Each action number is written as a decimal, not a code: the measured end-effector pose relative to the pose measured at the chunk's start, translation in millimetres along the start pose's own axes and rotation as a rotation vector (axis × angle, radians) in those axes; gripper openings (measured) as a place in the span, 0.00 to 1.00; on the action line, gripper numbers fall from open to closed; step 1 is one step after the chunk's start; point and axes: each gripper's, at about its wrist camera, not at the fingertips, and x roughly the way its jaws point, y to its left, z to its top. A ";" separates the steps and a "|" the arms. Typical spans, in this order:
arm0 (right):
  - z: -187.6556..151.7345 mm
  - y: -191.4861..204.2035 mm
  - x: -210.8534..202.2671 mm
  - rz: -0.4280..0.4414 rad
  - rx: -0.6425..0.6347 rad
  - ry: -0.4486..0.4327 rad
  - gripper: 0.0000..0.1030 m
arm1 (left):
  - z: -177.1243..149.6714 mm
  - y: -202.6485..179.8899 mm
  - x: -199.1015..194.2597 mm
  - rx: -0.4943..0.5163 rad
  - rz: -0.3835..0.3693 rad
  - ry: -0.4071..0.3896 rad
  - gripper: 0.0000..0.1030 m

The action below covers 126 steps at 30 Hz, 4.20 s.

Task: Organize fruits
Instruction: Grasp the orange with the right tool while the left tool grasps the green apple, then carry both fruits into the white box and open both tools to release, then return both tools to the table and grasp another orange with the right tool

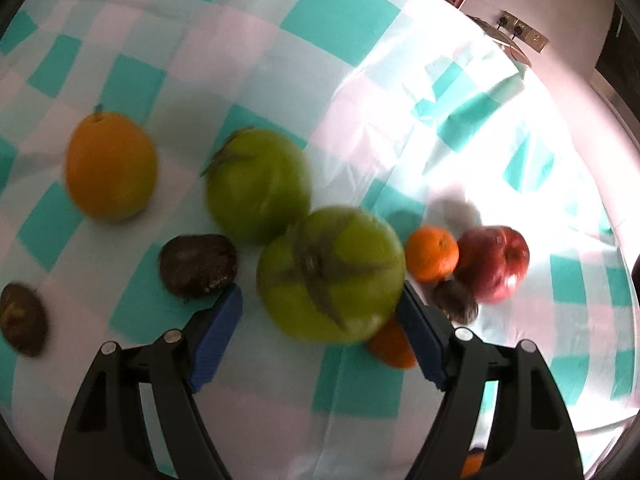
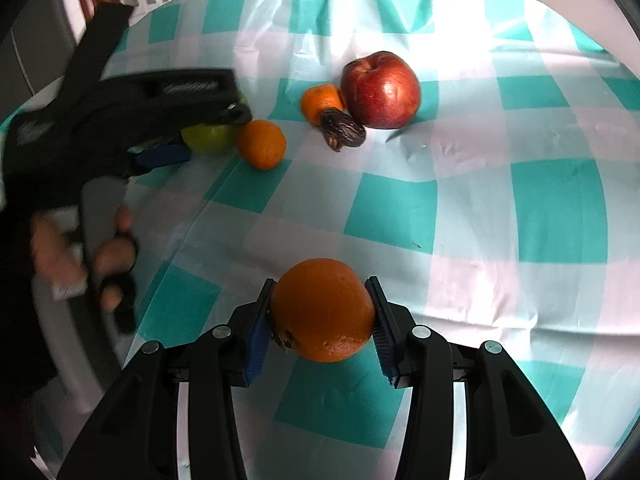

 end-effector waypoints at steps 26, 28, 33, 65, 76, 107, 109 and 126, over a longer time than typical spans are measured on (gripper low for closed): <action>-44.5 -5.4 -34.0 0.105 0.137 0.139 0.43 | -145.8 39.6 -157.5 0.129 -0.004 0.080 0.64; -63.3 -6.9 -52.5 0.143 0.161 0.157 0.43 | -161.2 34.4 -186.2 0.134 0.010 0.043 0.64; -79.1 1.7 -92.2 0.197 0.131 0.149 0.43 | -195.6 30.9 -258.1 0.159 0.038 -0.027 0.64; -58.3 396.9 -130.7 0.322 -0.446 0.301 0.43 | -134.9 341.1 -375.3 0.136 0.295 0.246 0.64; -78.0 403.6 -80.8 0.145 -0.443 0.557 0.43 | -147.3 364.7 -329.2 0.301 0.245 0.465 0.64; -4.7 202.5 -224.4 0.354 0.104 -0.147 0.81 | -107.2 317.3 -449.1 0.173 0.156 -0.160 0.98; -1.2 163.8 -217.0 0.260 0.187 -0.143 0.81 | -99.5 281.3 -459.1 0.175 0.112 -0.228 0.98; 68.7 54.3 45.9 0.101 -0.017 0.050 0.59 | -87.1 75.8 -279.6 0.224 0.081 0.009 0.98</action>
